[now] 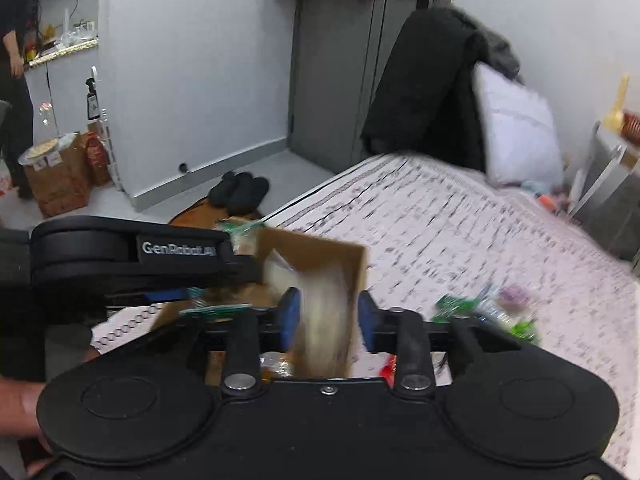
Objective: Organize snacks
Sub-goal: 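Carry both held snacks to the cardboard box and release them inside, then move both tools back over the remaining snack pile, then grasp the clear wrapped stick with left gripper while right grasps green-silver packet, then carry both held snacks over the cardboard box and open both grippers, then move both tools back toward the snack pile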
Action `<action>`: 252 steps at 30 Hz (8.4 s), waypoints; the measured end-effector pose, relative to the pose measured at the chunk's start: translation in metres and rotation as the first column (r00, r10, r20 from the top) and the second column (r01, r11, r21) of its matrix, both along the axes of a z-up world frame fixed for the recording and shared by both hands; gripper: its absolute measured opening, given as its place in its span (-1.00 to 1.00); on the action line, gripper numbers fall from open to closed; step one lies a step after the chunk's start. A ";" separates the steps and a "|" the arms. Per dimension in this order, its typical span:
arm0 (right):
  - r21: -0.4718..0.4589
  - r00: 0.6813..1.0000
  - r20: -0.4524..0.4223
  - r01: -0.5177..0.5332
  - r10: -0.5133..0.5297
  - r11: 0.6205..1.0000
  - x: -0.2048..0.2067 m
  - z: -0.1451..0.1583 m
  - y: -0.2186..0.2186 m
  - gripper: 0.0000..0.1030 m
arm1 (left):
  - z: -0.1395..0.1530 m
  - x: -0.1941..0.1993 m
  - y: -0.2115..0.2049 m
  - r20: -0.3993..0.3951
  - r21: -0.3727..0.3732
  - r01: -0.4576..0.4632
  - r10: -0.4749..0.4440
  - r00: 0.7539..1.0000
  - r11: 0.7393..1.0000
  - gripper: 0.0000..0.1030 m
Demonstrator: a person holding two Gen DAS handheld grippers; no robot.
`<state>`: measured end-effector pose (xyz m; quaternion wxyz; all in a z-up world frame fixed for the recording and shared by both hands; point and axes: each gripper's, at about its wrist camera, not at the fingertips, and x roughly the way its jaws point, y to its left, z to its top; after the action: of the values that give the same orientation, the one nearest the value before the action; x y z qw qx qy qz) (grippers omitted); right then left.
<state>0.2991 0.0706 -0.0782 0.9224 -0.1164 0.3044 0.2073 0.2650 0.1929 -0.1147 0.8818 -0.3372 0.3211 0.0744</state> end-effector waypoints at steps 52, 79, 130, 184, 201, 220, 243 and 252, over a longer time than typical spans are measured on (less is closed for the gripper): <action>0.038 0.975 -0.078 0.213 -0.210 0.976 0.051 -0.007 -0.195 0.47 | 0.022 0.039 -0.153 -0.012 0.279 0.159 -0.162 0.987 0.947 0.81; 0.199 0.902 -0.366 0.318 -0.231 0.927 0.117 -0.092 -0.240 0.10 | -0.033 0.100 -0.209 -0.168 0.309 0.276 -0.233 0.958 0.910 0.21; 0.118 0.949 -0.209 0.263 -0.235 0.957 0.094 -0.081 -0.227 -0.20 | -0.018 0.065 -0.199 -0.119 0.230 0.233 -0.211 0.970 0.945 -0.65; 0.118 0.979 -0.128 0.177 -0.162 0.977 0.038 0.002 -0.046 -0.20 | 0.005 0.013 -0.040 -0.096 -0.049 -0.036 0.031 0.995 0.998 -0.64; 0.141 0.974 -0.177 0.166 -0.140 0.976 0.043 -0.005 -0.021 -0.18 | 0.001 0.004 -0.004 -0.137 -0.105 -0.203 0.188 0.973 0.974 0.40; 0.104 0.971 -0.175 0.185 -0.165 0.977 0.061 -0.003 -0.056 -0.02 | -0.003 0.015 -0.018 -0.138 -0.093 -0.121 0.107 0.985 0.988 0.77; 0.045 0.972 -0.165 0.177 -0.167 0.983 0.083 -0.004 -0.155 0.14 | 0.019 0.044 -0.122 -0.014 0.127 0.075 -0.074 0.997 0.989 0.87; 0.132 0.954 -0.210 0.243 -0.213 0.961 0.103 -0.022 -0.195 0.14 | 0.016 0.056 -0.154 0.024 0.199 0.143 -0.151 0.988 0.969 0.68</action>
<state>0.4022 -0.1240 -0.1006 0.9123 0.0131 0.3870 0.1329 0.3212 0.0393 -0.0992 0.9200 -0.2249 0.3192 0.0337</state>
